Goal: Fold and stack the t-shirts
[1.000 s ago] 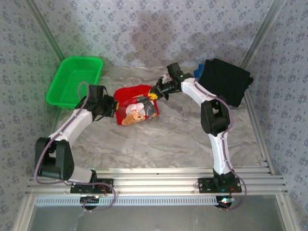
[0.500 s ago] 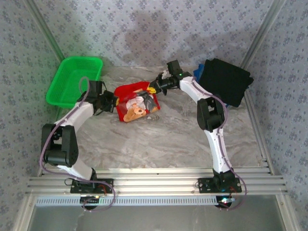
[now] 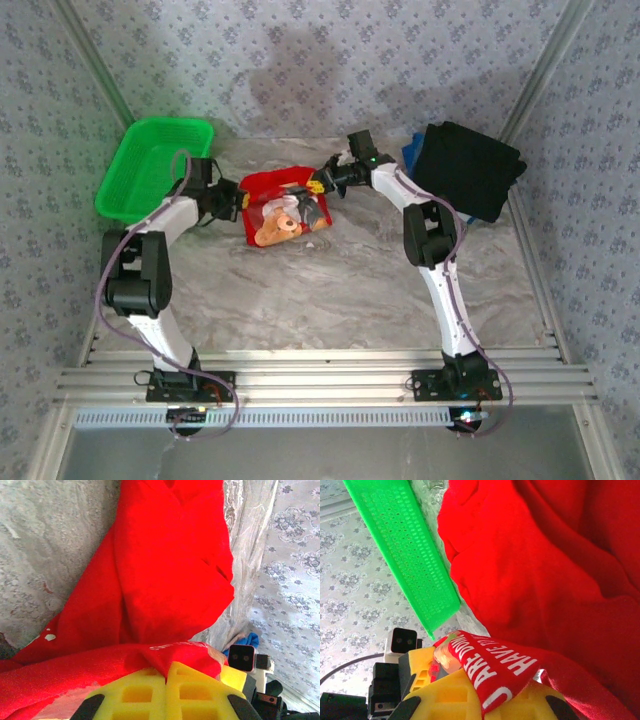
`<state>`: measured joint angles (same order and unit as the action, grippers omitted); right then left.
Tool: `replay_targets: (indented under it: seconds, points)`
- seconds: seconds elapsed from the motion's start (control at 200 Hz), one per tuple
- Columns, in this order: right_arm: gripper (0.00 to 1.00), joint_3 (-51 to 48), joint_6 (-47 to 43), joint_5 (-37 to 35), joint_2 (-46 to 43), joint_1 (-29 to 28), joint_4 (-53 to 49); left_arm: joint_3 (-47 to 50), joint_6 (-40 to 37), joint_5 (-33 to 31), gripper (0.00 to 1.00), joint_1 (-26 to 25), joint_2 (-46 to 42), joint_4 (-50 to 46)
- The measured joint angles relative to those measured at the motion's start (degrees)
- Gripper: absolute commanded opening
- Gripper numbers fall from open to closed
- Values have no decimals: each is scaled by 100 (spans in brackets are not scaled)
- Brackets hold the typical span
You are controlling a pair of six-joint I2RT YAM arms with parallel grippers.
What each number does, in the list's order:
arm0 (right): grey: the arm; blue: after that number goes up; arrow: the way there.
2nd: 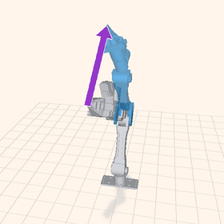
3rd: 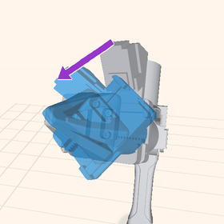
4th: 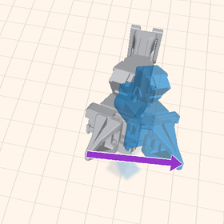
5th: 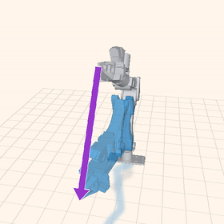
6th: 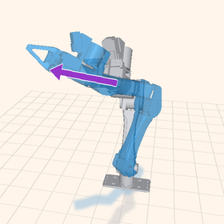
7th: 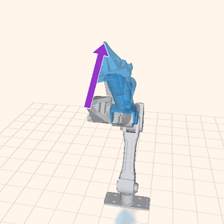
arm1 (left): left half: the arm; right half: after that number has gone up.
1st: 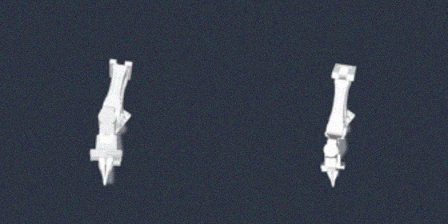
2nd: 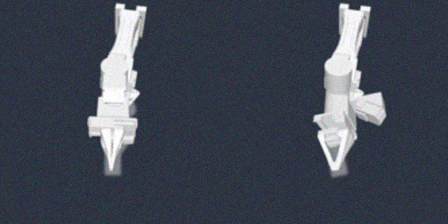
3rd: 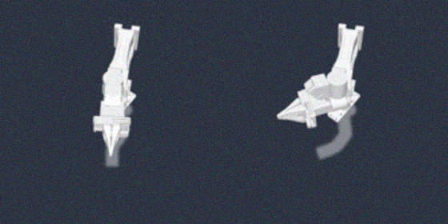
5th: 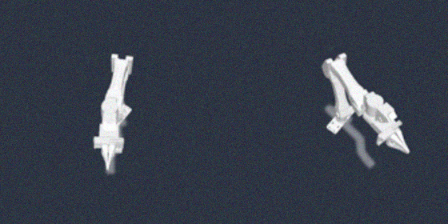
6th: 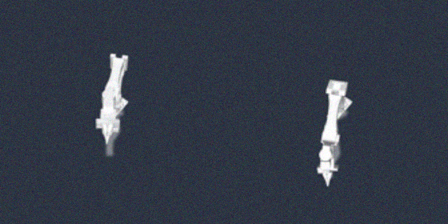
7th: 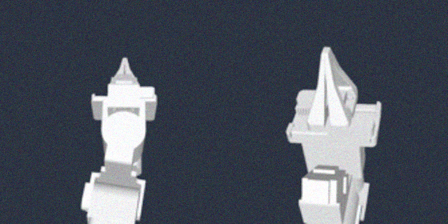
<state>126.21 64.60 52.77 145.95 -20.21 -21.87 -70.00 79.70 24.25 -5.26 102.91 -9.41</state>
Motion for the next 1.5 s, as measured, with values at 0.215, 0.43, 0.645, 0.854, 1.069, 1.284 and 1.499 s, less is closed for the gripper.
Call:
replay_targets:
  seconds: [0.215,0.43,0.645,0.854,1.069,1.284,1.499]
  points:
    - [1,-61,61,66,-61,46,177,-315,-197,223,0,0,-31,28]
    - [0,-881,55,136,-935,74,225,-199,-352,407,0,0,-686,-24]
    - [0,-2192,-7,214,-2234,28,326,470,-382,492,0,-92,-1733,-120]
    - [0,-3840,-52,153,-3447,-262,348,1270,-382,457,0,-243,-2885,-525]
    - [0,-4918,39,33,-4291,-750,372,2004,-306,358,0,-431,-3762,-723]
    - [0,-4680,31,-7,-4258,-695,212,2188,-212,363,0,-341,-3602,-743]
    - [0,-3541,-120,24,-3676,-476,9,1773,-227,503,0,-55,-2761,-664]
